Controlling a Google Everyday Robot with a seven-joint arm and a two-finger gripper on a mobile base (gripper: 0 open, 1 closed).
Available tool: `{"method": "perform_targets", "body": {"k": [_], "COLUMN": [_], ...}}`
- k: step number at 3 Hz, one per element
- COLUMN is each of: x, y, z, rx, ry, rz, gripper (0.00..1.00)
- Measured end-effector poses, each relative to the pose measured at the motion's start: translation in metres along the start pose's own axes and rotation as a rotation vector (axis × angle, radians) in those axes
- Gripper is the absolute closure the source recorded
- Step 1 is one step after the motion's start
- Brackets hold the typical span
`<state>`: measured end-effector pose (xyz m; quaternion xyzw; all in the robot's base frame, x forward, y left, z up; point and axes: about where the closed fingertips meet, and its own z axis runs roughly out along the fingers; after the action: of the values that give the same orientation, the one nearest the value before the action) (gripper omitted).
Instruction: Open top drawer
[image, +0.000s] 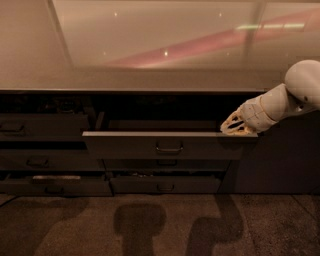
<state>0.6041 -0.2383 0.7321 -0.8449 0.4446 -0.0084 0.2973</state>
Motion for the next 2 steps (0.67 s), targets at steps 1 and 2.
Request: {"method": "perform_targets", "body": {"k": [1, 2], "x": [0.0, 0.021], "y": [0.0, -0.011], "z": [0.001, 0.011], "rx": [-0.002, -0.05], "ry": [0.0, 0.048], "rz": [-0.001, 0.051], "gripper": [1.0, 1.0]}}
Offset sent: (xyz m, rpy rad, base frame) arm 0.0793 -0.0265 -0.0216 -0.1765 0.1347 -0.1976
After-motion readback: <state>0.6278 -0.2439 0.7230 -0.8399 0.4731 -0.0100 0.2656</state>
